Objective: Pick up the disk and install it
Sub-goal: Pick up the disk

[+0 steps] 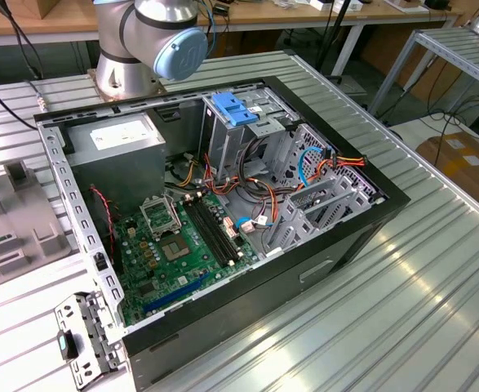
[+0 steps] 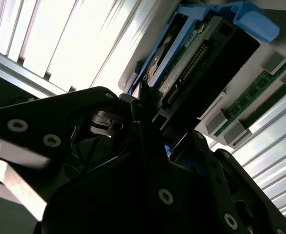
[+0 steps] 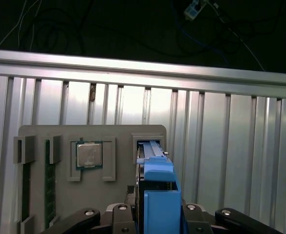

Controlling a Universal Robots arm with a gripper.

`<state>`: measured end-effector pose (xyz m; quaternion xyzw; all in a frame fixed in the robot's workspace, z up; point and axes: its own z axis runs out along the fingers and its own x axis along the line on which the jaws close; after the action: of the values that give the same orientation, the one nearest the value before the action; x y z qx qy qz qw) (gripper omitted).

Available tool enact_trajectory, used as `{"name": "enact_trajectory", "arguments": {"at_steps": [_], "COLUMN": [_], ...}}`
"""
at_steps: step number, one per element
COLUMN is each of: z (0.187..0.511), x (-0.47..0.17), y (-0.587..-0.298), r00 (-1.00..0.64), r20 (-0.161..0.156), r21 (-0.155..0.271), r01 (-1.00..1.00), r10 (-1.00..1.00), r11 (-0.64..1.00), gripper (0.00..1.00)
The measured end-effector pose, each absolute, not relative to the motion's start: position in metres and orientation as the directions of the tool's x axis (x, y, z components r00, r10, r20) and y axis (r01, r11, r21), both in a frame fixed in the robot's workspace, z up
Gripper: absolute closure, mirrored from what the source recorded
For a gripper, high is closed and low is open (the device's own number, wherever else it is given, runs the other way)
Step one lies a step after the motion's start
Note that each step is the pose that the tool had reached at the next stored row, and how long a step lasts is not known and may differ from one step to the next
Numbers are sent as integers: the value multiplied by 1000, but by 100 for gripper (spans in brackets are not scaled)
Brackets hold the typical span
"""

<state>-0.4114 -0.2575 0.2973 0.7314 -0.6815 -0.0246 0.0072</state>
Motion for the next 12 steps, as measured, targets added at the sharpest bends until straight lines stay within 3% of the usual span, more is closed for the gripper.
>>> {"name": "enact_trajectory", "arguments": {"at_steps": [12], "z": [301], "x": [-411], "y": [-258], "r00": [70], "r20": [-26], "r21": [44], "r01": [-996], "r10": [-997], "r11": [-71], "gripper": [63]}}
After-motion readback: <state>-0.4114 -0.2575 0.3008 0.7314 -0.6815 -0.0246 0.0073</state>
